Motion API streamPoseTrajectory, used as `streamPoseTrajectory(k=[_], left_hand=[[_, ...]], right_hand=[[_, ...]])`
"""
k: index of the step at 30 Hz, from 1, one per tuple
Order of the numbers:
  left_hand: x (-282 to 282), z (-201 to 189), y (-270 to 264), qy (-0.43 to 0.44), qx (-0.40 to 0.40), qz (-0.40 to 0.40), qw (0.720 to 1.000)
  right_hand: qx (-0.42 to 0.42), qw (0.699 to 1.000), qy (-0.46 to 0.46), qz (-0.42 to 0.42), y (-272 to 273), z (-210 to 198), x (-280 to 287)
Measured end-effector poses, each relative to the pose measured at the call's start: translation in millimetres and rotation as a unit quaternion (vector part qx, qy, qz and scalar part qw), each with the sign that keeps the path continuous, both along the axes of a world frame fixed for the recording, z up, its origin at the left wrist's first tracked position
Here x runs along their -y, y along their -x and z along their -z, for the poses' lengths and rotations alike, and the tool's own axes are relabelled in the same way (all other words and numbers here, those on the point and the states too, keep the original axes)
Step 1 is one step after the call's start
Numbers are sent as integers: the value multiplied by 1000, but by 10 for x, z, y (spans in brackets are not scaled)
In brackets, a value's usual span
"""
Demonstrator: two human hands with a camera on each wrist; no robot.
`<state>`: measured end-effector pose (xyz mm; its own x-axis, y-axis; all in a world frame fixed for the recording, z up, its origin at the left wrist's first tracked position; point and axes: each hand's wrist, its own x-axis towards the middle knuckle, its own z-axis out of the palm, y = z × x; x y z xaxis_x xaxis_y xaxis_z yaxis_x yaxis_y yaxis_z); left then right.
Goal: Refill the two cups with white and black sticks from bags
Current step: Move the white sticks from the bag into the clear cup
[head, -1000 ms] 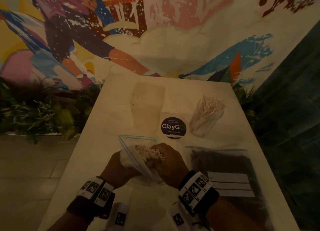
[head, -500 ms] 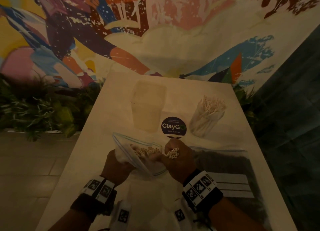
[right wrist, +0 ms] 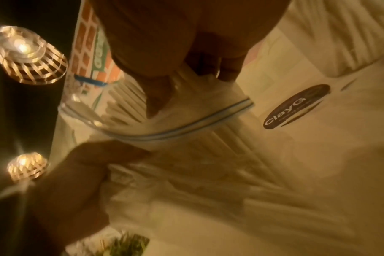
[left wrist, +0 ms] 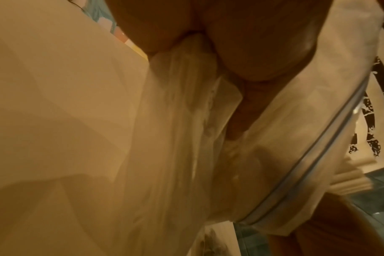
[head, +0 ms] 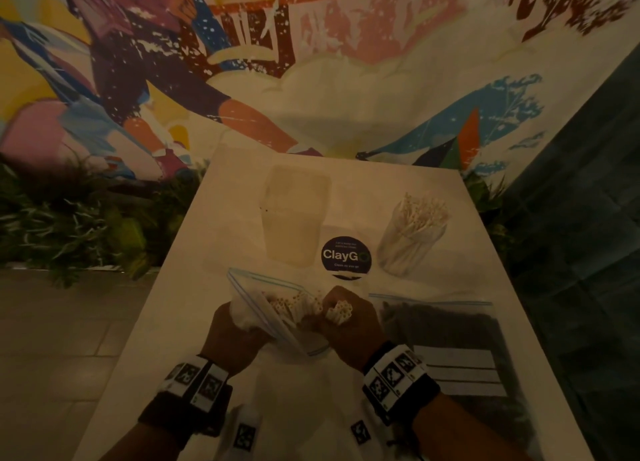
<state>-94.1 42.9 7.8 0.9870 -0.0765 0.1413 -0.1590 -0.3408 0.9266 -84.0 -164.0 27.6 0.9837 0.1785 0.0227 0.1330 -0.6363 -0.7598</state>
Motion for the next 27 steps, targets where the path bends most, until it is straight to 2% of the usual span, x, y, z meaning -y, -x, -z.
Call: streamPoseTrajectory(k=[2, 4, 6, 11, 15, 22, 27], left_hand=[[-31, 57, 7, -34, 9, 8, 999], [-44, 112, 11, -78, 28, 18, 996], [-67, 155, -3, -75, 19, 22, 997], [-101, 154, -29, -26, 0, 23, 999], [-97, 147, -38, -23, 0, 29, 999], [-81, 110, -30, -9, -1, 18, 1000], [-61, 88, -15, 3, -1, 17, 1000]], right_hand=[[-9, 999, -36, 8, 4, 10, 20], [-20, 999, -23, -23, 17, 26, 25], [-12, 999, -26, -33, 17, 11, 10], [14, 995, -96, -13, 24, -68, 28], [13, 988, -154, 6, 49, -129, 23], [9, 942, -334, 28, 2, -182, -19], [11, 893, -449, 9, -29, -483, -27]])
